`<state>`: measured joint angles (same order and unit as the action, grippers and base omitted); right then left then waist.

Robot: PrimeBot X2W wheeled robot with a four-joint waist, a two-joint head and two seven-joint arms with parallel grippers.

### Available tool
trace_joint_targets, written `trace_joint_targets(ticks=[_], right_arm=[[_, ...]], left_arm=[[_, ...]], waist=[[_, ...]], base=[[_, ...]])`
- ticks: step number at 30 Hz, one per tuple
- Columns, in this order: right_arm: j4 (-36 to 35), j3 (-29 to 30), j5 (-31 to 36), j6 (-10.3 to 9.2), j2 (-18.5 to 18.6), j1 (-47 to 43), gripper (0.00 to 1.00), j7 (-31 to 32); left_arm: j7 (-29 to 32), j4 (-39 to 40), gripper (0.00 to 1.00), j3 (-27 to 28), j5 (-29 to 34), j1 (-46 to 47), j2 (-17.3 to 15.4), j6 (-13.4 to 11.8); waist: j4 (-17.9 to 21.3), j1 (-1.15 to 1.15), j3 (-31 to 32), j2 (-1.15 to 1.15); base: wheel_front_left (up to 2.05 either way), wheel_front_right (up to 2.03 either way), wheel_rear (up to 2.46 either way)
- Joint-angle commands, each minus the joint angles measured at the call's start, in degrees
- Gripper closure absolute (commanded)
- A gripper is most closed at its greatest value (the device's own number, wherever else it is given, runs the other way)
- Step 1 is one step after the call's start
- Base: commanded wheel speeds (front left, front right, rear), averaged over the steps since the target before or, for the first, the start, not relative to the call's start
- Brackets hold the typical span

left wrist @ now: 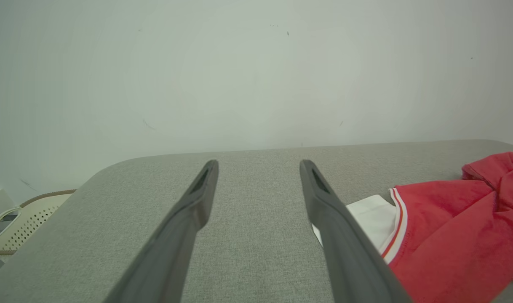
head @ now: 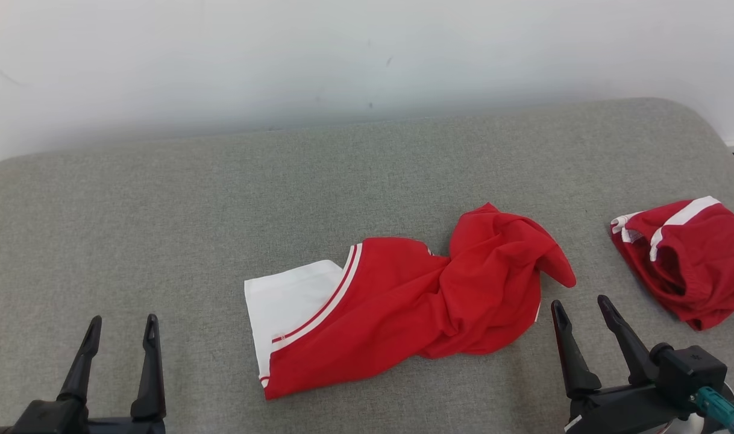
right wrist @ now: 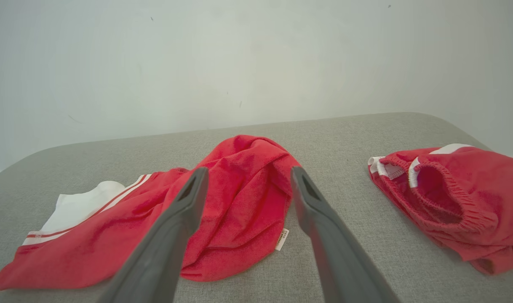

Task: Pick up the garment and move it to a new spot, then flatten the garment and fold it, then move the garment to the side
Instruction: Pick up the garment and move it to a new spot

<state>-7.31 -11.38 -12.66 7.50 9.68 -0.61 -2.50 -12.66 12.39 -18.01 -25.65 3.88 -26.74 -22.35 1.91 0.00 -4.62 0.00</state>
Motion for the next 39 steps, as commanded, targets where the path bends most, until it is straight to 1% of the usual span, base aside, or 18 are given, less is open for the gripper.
trace_joint_targets(ticks=[1, 7, 10, 14, 17, 20, 25, 30, 36, 39], right_arm=[[0.17, 0.06, -0.50, -0.02, 0.07, 0.31, 0.00, 0.27], [1.45, 1.29, -1.99, -0.02, 0.88, 1.79, 0.00, 1.35], [3.33, 1.53, -3.78, -0.02, 2.41, 4.05, 0.00, 2.41], [6.85, 1.63, -6.61, -0.02, 5.57, 8.83, 0.00, 3.87], [9.91, 1.01, -8.98, -0.02, 8.63, 13.60, 0.00, 4.78], [13.33, -0.71, -11.61, -0.02, 12.55, 18.71, 0.00, 5.51], [18.62, -6.65, -16.68, -0.02, 18.79, 27.62, 0.00, 7.21], [23.68, -15.82, -21.21, -0.02, 24.16, 35.65, 0.00, 9.18], [27.45, -28.62, -28.46, -0.02, 28.18, 42.26, 0.00, 11.55], [29.30, -34.10, -32.03, -0.02, 29.24, 44.47, 0.00, 12.45]], left_arm=[[-0.12, 0.03, 0.00, -0.10, 0.32, 0.45, -0.16, -0.26], [-0.21, 0.11, 0.00, -0.26, 0.40, 1.05, -0.02, -0.25], [-0.15, 0.09, 0.00, -0.53, 0.52, 1.81, 0.11, -0.04], [-0.22, 0.10, 0.00, -1.10, 0.90, 3.06, 0.47, 0.20], [-0.14, 0.10, 0.00, -1.88, 1.40, 4.35, 0.93, 0.42], [-0.05, -0.11, 0.00, -2.98, 1.76, 6.01, 1.51, 1.10], [-0.43, -1.49, 0.00, -4.97, 2.51, 9.91, 2.97, 2.76], [-1.12, -3.35, 0.00, -6.16, 2.73, 13.08, 4.50, 4.13], [-1.70, -5.25, 0.00, -6.66, 3.17, 15.16, 5.93, 4.98], [-1.98, -6.00, 0.00, -6.54, 3.22, 15.61, 6.41, 5.42]], waist=[[0.06, 0.00, -0.16, 0.00], [0.15, 0.00, -1.12, 0.00], [0.02, 0.00, -2.18, 0.00], [-0.32, 0.00, -4.09, 0.00], [-0.69, 0.00, -6.11, 0.00], [-1.44, 0.00, -8.32, 0.00], [-3.46, 0.00, -12.15, 0.00], [-5.40, 0.00, -14.94, 0.00], [-7.09, 0.00, -17.03, 0.00], [-7.56, 0.00, -17.63, 0.00]], base=[[0.00, 0.00, 0.00], [0.00, 0.00, 0.00], [0.00, 0.00, 0.00], [0.00, 0.00, 0.00], [0.00, 0.00, 0.00], [0.00, 0.00, 0.00], [0.00, 0.00, 0.00], [0.00, 0.00, 0.00], [0.00, 0.00, 0.00], [0.00, 0.00, 0.00]])
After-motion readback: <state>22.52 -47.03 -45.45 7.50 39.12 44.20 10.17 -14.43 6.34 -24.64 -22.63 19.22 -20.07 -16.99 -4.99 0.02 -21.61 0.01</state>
